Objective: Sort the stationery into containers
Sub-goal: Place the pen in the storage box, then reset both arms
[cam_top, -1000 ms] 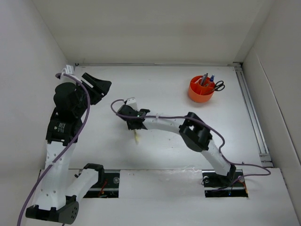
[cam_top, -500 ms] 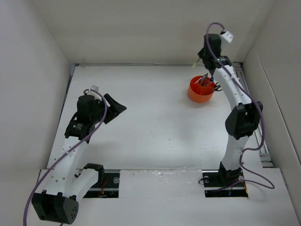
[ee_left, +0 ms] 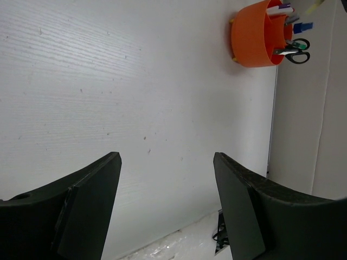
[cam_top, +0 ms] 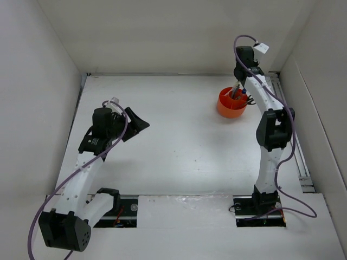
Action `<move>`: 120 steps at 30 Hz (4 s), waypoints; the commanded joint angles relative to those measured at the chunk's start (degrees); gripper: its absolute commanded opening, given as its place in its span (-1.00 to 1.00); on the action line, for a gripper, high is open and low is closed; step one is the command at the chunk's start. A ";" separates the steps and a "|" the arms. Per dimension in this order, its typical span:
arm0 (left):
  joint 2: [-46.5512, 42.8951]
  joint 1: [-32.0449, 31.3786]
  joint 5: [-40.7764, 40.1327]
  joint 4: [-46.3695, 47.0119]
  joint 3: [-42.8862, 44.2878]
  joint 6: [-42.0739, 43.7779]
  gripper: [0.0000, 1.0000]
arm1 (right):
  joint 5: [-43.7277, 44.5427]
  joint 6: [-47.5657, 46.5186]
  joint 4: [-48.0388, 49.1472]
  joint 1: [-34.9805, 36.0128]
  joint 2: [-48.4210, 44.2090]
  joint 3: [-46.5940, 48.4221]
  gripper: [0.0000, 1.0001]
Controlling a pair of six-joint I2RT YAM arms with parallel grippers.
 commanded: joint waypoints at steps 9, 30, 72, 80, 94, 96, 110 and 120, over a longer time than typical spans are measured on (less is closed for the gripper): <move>1.56 -0.23 2.03 3.43 1.80 1.61 0.33 | 11.65 -7.31 7.96 2.84 -3.27 -7.77 -1.00; 1.56 -0.23 1.50 2.90 1.80 1.61 0.33 | 25.98 -17.05 18.51 7.85 -5.47 -12.44 -1.00; 3.15 -1.90 -0.17 0.00 4.96 5.39 0.33 | 33.98 -42.55 43.48 11.55 3.58 -14.46 -1.00; 3.67 -1.90 -0.70 0.00 4.96 5.39 0.35 | 33.98 -42.56 44.53 11.54 4.63 -15.68 -1.00; 5.26 -1.90 -0.70 0.00 4.96 5.91 0.35 | 36.88 -43.70 46.29 11.54 6.22 -16.22 -0.79; 5.26 -1.90 -0.70 0.00 4.96 5.91 0.35 | 37.41 -43.70 47.34 11.54 5.61 -17.35 -0.62; 5.26 -1.90 -0.70 0.53 5.49 5.91 0.35 | 36.88 -42.03 46.82 19.09 -3.35 -17.19 0.57; 5.78 -1.90 -0.79 1.58 12.25 5.39 0.99 | 4.50 -12.80 3.04 29.74 -15.75 -6.13 1.00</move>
